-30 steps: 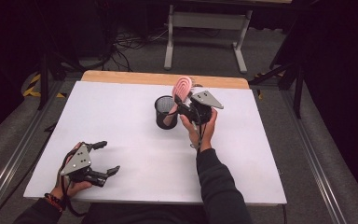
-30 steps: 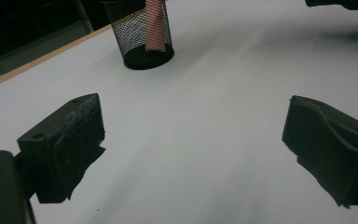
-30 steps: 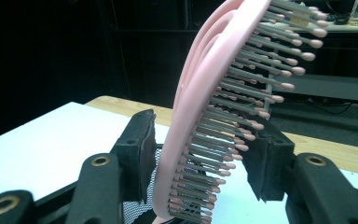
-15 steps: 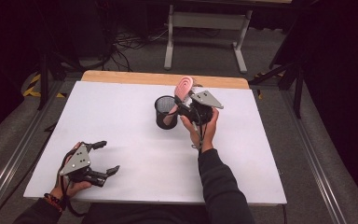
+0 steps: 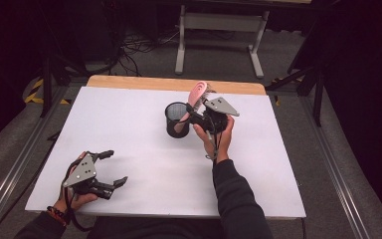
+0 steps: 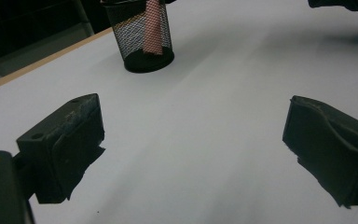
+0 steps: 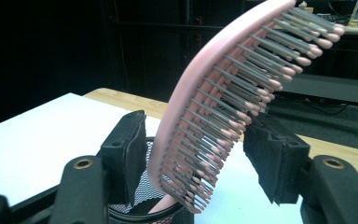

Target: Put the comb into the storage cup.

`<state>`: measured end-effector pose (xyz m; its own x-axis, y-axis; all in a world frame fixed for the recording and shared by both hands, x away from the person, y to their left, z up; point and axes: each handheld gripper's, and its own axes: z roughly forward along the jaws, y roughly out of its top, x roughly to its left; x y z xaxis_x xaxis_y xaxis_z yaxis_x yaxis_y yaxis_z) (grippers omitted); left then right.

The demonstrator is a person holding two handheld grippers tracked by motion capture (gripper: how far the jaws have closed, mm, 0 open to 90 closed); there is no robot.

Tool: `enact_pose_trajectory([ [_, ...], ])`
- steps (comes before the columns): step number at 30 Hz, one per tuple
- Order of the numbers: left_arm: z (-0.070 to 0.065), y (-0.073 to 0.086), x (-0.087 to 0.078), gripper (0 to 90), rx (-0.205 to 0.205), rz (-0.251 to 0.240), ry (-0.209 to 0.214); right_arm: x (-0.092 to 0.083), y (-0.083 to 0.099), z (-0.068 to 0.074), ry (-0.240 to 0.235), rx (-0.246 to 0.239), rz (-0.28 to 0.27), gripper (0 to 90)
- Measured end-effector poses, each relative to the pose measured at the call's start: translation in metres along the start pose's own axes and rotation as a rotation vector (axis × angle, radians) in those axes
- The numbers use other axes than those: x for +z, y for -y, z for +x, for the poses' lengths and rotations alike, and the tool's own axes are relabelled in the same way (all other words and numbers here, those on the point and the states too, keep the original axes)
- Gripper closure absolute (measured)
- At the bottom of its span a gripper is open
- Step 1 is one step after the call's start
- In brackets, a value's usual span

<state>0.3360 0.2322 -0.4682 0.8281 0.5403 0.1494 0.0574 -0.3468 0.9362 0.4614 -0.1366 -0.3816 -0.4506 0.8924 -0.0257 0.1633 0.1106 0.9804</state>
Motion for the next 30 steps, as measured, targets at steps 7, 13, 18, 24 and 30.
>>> enact_pose_trajectory([
  [7,-0.001,0.000,0.001,6.0,0.001,0.002,0.001,0.000,0.003,-0.001,-0.006,-0.001,0.012,39.8],
  [13,0.000,0.000,0.001,6.0,0.002,0.002,0.000,0.000,0.005,0.001,-0.009,-0.009,0.018,40.0],
  [18,0.000,0.000,0.000,6.0,0.000,0.003,-0.001,-0.003,0.009,0.002,-0.026,-0.009,0.020,39.4],
  [24,-0.001,0.000,0.001,6.3,0.003,0.006,-0.001,-0.006,0.009,0.006,-0.027,-0.043,0.021,38.3],
  [30,0.000,0.000,0.001,6.3,0.005,0.009,-0.003,-0.008,0.010,0.010,-0.017,-0.087,0.029,36.4],
])
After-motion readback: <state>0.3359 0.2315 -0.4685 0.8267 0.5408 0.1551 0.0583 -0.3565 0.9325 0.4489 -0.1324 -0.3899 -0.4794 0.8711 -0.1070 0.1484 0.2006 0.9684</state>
